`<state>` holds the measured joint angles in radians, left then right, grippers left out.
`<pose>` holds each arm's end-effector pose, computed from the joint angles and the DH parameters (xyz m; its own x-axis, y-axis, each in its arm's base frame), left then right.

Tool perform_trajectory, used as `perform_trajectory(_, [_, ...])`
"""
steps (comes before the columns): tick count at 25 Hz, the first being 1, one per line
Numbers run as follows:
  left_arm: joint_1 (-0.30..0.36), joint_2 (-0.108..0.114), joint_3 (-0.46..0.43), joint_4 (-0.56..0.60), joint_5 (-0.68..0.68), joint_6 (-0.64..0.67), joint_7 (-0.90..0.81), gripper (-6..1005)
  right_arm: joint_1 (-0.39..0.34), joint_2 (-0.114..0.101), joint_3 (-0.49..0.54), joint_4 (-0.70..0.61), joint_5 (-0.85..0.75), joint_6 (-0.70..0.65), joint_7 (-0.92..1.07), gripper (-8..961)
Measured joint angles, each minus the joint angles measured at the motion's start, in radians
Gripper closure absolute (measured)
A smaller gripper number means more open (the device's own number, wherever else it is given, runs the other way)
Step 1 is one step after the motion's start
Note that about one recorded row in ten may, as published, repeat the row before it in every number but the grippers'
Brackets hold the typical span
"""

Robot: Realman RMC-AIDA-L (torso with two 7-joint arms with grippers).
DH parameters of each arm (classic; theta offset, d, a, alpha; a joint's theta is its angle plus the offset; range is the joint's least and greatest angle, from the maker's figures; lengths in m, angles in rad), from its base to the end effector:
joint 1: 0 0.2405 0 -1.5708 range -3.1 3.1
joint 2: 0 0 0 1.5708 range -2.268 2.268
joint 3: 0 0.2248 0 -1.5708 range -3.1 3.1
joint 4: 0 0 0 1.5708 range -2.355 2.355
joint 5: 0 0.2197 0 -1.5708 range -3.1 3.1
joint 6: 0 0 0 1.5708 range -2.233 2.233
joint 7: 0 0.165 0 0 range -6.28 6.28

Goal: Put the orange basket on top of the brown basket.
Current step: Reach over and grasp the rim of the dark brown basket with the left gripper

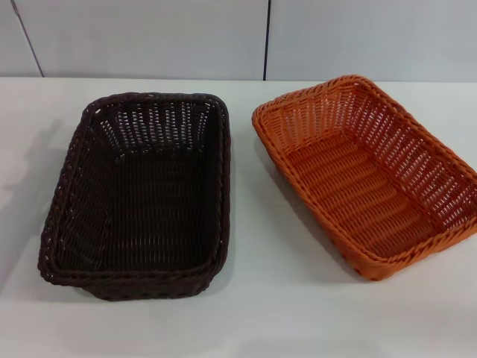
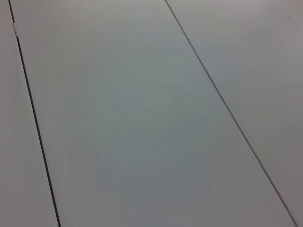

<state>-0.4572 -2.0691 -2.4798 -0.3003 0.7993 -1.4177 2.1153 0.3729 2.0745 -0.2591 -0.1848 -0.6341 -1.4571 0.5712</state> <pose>-0.2757 0.3624 0.0997 0.1784 -0.2288 0.9570 0.8840 -0.3899 -0.2580 0.3686 0.2928 0.1558 0.4717 0.5128 -0.7173 -0.8813 0.2478 -0.4024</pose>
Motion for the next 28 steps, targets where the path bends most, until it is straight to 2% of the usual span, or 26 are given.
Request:
perform_trajectory(5, [-0.015,0.0,-0.001,0.015,-0.014,-0.019,0.017,294,-0.001,0.0,0.0,0.004,0.001,-0.008,0.0,129])
perform_trajectory(10, [-0.034,0.007,0.016,0.039,-0.017,-0.029,-0.006,313,-0.004,-0.001,0.0,0.017,0.001,0.0,0.0,128])
perform_trajectory(14, [-0.03,0.011,0.089,-0.032,-0.007,0.013,-0.054,326,-0.003,-0.002,-0.001,0.019,0.001,0.009,-0.001,128])
perform_trajectory(16, [-0.023,0.014,0.133,-0.093,-0.003,0.088,-0.123,328,-0.002,-0.003,-0.002,0.018,0.001,0.013,-0.001,128])
perform_trajectory(18, [-0.023,0.014,0.133,-0.093,-0.003,0.088,-0.123,331,-0.002,-0.003,-0.002,0.018,0.001,0.013,-0.001,128])
perform_trajectory(19, [-0.017,0.02,0.163,-0.135,0.007,0.14,-0.179,332,-0.002,-0.003,-0.002,0.018,0.001,0.013,-0.001,128])
perform_trajectory(20, [-0.017,0.02,0.163,-0.135,0.007,0.14,-0.179,333,-0.002,-0.003,-0.002,0.018,0.001,0.013,-0.001,128])
perform_trajectory(21, [0.005,0.063,0.26,-0.305,0.121,0.331,-0.414,334,-0.006,-0.004,-0.002,0.017,0.001,0.014,-0.001,128])
perform_trajectory(22, [0.005,0.063,0.26,-0.305,0.121,0.331,-0.414,335,-0.006,-0.004,-0.002,0.017,0.001,0.014,-0.001,128])
perform_trajectory(23, [0.015,0.09,0.289,-0.385,0.211,0.402,-0.56,336,-0.008,-0.004,-0.002,0.017,0.001,0.015,-0.001,128])
perform_trajectory(25, [0.015,0.09,0.289,-0.385,0.211,0.402,-0.56,339,-0.012,-0.005,-0.002,0.016,0.001,0.015,-0.001,128])
perform_trajectory(26, [0.021,0.12,0.306,-0.457,0.324,0.45,-0.717,340,-0.016,-0.005,-0.002,0.016,0.001,0.016,-0.001,128])
perform_trajectory(27, [0.023,0.16,0.31,-0.544,0.505,0.455,-0.935,341,-0.016,-0.005,-0.002,0.016,0.001,0.016,-0.001,128])
perform_trajectory(28, [0.02,0.184,0.312,-0.598,0.636,0.428,-1.065,342,-0.018,-0.005,-0.002,0.016,0.001,0.016,-0.001,128])
